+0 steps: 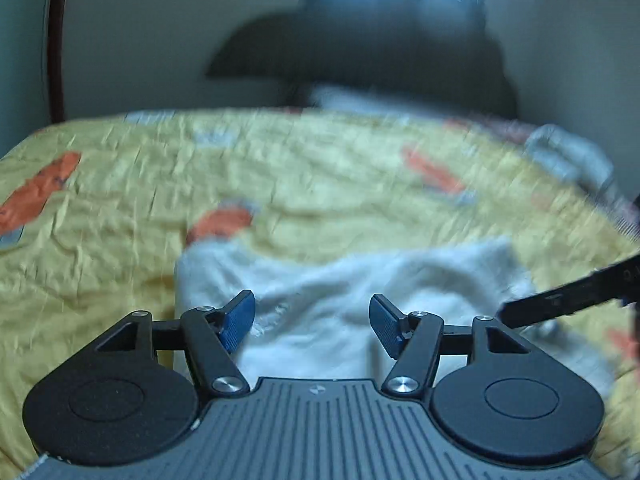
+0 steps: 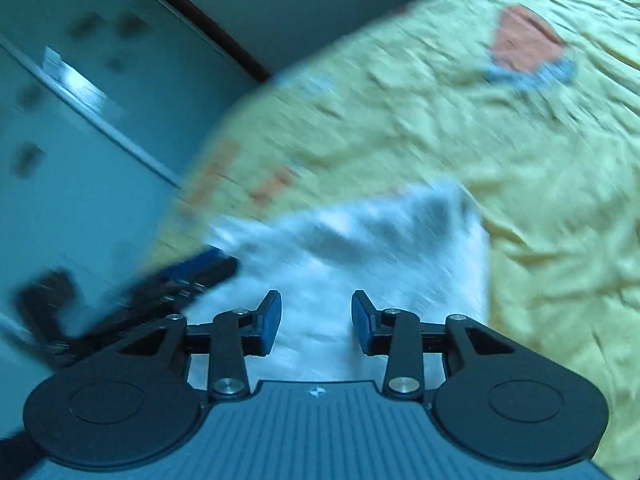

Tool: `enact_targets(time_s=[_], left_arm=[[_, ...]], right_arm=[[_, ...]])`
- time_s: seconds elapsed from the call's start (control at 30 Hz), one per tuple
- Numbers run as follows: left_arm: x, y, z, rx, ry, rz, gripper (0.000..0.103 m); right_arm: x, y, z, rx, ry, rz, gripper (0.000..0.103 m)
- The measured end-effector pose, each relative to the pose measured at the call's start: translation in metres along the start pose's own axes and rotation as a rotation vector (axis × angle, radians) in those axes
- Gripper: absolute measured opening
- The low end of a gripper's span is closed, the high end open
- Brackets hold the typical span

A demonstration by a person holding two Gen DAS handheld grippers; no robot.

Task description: Fold towel

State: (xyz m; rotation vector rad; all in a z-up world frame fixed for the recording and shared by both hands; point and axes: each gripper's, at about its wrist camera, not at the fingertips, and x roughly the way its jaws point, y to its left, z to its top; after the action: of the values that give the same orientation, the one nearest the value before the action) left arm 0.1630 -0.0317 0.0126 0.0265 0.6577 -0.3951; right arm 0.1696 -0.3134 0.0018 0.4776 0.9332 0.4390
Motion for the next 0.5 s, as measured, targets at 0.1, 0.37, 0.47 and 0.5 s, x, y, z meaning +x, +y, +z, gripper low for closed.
enact_targets(time_s=[0.1,0.37,0.47,0.5], left_arm=[[0.009,0.007,-0.005,-0.031,0.002,-0.008,0.069],[-0.061,-0.009,-0.015,0.000,-0.084,0.027,0.070],[-0.092,-0.022,-0.043,0.004,-0.087,-0.006,0.072],[-0.098,-0.028,-0.054,0.019,-0.083,-0.002,0.072]], right_arm=[[-0.002,-0.014,-0.013,0.055,-0.059,0.049,0.034],[-0.063,0.040,-0.055,-0.090,-0.140,-0.028,0.041],[-0.066,0.051,-0.086,-0.125,-0.089,-0.003,0.059],[-0.063,0.053,-0.094,-0.148,-0.082,-0.029,0.059]])
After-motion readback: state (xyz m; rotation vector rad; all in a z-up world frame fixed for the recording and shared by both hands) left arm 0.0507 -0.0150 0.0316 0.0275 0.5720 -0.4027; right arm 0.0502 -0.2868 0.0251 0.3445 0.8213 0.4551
